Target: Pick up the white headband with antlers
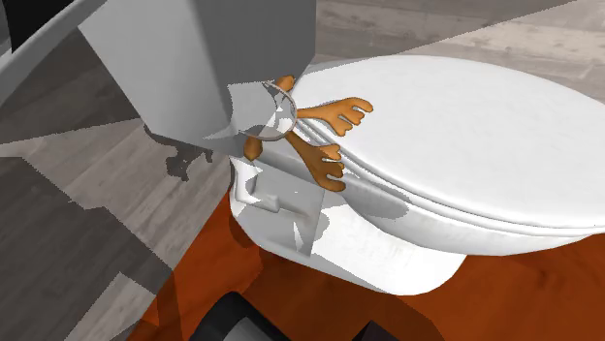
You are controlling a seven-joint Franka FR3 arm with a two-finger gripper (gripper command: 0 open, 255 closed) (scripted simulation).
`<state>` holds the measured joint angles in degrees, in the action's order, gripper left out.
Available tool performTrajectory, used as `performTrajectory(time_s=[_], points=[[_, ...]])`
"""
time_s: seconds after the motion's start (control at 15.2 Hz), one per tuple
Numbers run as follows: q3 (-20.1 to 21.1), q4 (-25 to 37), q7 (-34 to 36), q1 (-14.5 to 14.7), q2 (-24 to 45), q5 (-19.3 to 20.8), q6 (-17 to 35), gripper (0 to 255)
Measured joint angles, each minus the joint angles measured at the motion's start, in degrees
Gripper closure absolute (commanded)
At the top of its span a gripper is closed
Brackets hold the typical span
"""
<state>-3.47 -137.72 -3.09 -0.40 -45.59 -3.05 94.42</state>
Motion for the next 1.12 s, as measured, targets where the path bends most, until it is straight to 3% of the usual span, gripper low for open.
performTrajectory(time_s=[0.33, 1.12], points=[[-1.62, -0.78, -1.19, -1.64, 2.69, 2.36, 4.81, 0], [-8.56, 0.42, -4.84, -7.44, 17.77, 9.51, 25.21, 0]])
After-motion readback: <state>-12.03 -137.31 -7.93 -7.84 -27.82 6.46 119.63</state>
